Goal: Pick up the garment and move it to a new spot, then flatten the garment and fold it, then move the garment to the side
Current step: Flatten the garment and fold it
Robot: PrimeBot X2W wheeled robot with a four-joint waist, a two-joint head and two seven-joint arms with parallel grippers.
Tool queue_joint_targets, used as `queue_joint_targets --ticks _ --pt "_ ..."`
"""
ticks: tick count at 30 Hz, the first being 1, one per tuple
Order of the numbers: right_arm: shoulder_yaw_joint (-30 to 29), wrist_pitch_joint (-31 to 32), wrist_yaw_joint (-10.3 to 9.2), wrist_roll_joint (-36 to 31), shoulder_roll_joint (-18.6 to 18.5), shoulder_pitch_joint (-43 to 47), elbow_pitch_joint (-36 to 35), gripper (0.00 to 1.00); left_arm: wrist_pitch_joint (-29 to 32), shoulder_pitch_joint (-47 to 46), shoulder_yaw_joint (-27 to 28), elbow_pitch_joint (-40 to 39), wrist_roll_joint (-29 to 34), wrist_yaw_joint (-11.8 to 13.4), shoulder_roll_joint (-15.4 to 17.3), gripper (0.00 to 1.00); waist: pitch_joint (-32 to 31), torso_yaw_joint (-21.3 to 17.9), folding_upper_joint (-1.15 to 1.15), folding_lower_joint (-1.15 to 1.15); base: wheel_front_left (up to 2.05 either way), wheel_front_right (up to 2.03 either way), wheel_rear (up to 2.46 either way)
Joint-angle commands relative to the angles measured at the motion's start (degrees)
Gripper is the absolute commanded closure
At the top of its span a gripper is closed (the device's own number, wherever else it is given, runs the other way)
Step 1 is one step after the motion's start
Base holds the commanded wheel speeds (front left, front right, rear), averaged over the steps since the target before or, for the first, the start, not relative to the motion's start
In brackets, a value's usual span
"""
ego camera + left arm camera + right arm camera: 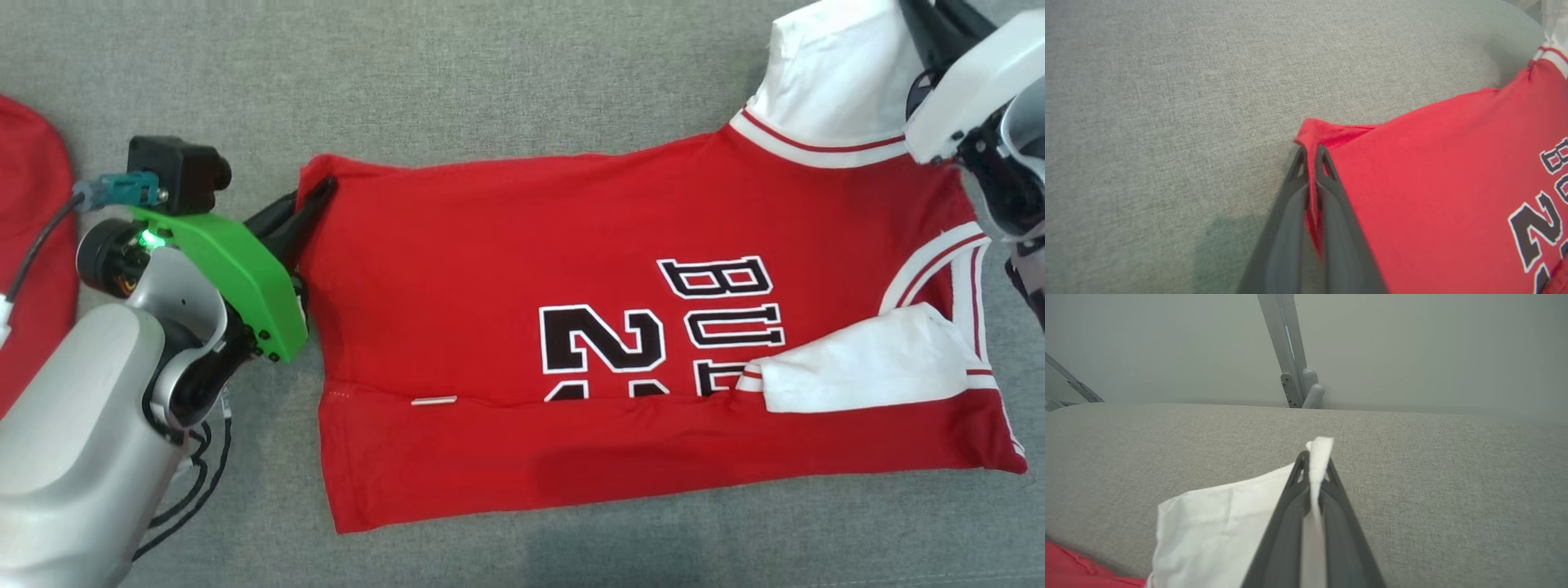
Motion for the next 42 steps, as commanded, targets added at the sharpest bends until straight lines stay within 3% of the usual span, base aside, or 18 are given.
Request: queue_joint_targets --ticks 1,13,22,32,33,34,35,36,37,40,42 --pt "0.51 -0.83 -0.02 0.93 -0.87 2.73 -1.94 1.00 -0.49 2.02 0.43 -0.87 -0.29 0.66 1.03 1.00 -2.05 -1.84 0.00 -0.01 0.00 0.00 0.00" --pt "-1.05 -4.13 -0.02 4.99 -3.51 25.85 -20.13 1.00 -5.89 19.05 2.62 -17.00 -0.98 6.74 7.22 1.00 -7.88 -6.94 0.00 -0.01 0.00 0.00 0.00" --pt "-4.72 -3.73 -0.02 4.68 -0.53 37.50 -23.91 1.00 -9.99 31.26 4.79 -24.43 -2.42 11.49 10.11 1.00 -9.99 -8.83 0.00 -0.01 0.00 0.00 0.00" --pt "-7.08 -2.56 -0.02 3.28 2.27 42.87 -24.56 1.00 -14.47 37.38 4.64 -24.89 -3.23 12.45 8.54 1.00 -11.85 -8.86 0.00 -0.01 0.00 0.00 0.00" --pt "-7.14 -2.54 -0.02 2.48 2.22 42.99 -24.03 1.00 -14.69 37.84 4.39 -24.40 -3.06 12.54 8.34 0.76 -11.94 -8.81 0.00 -0.01 0.00 0.00 0.00" --pt "-6.83 -2.23 -0.02 2.13 2.47 43.07 -23.45 1.00 -14.80 38.25 3.91 -23.96 -2.47 12.57 8.27 0.62 -12.01 -8.79 0.00 -0.01 0.00 0.00 0.00" --pt "-6.25 -1.93 -0.01 1.69 2.76 43.09 -22.84 0.75 -15.09 38.50 3.54 -23.40 -1.97 12.62 8.06 0.52 -12.04 -8.80 0.00 -0.01 0.00 0.00 0.00" --pt "-6.02 -2.01 -0.02 0.73 2.61 42.93 -22.11 0.25 -15.55 38.68 3.18 -22.72 -1.42 12.64 7.73 0.24 -12.07 -8.79 0.00 -0.01 0.00 0.00 0.00" --pt "-5.81 -1.77 -0.02 0.08 2.45 42.86 -21.13 0.00 -15.67 39.08 2.82 -22.13 -1.58 12.80 7.15 0.00 -12.09 -8.72 0.00 -0.01 0.00 0.00 0.00" --pt "-5.16 -1.60 -0.02 -1.74 2.01 43.16 -19.23 0.00 -15.99 40.27 1.77 -19.78 -0.71 13.28 6.86 0.00 -12.40 -8.26 0.00 -0.01 0.00 0.00 0.00" --pt "-5.81 -1.61 -0.02 -1.86 1.76 43.75 -19.09 0.00 -18.11 40.15 2.46 -18.22 0.89 15.06 6.73 0.00 -12.53 -7.87 0.00 -0.01 0.00 0.00 0.00"
